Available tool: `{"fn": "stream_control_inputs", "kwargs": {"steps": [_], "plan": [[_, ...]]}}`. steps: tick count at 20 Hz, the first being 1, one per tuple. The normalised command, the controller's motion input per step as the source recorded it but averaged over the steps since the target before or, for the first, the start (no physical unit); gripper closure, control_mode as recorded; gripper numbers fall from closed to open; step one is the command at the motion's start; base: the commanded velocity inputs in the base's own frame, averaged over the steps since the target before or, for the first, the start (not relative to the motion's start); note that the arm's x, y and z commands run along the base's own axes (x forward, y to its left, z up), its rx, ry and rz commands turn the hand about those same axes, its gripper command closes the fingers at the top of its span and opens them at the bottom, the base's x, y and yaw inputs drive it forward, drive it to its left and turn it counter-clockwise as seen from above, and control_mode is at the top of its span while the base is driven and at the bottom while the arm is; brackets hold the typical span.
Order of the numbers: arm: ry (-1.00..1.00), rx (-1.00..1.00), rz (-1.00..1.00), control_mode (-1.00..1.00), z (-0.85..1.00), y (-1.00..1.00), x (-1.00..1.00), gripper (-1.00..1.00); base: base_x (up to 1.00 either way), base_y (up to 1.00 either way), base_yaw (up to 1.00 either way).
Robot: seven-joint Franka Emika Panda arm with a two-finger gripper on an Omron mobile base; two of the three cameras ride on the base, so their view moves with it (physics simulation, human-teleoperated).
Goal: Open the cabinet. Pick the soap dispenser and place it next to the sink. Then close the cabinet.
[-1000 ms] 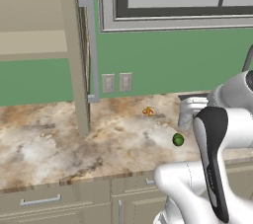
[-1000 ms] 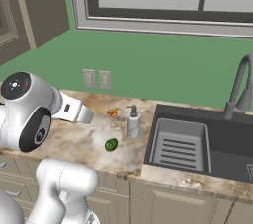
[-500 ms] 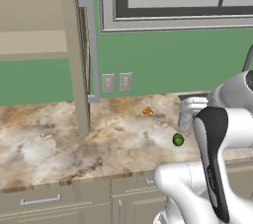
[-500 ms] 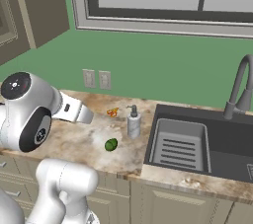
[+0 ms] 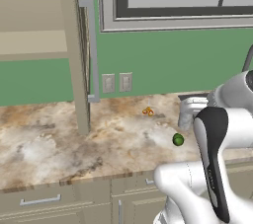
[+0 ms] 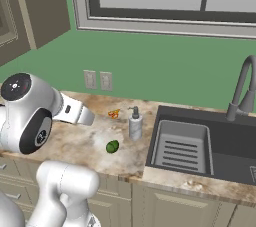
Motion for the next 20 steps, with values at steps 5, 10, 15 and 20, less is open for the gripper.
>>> {"fn": "stream_control_inputs", "kwargs": {"steps": [5, 10, 15, 20], "plan": [[0.0, 0.0, 0.0, 1.0, 0.0, 0.0, 0.0, -1.0, -0.53, 0.03, -0.05], [0.0, 0.0, 0.0, 1.0, 0.0, 0.0, 0.0, -1.0, -0.68, 0.09, 0.0], [0.0, 0.0, 0.0, 1.0, 0.0, 0.0, 0.0, -1.0, -0.65, 0.44, 0.12], [0.0, 0.0, 0.0, 1.0, 0.0, 0.0, 0.0, -1.0, -0.4, 0.81, 0.11]]}}
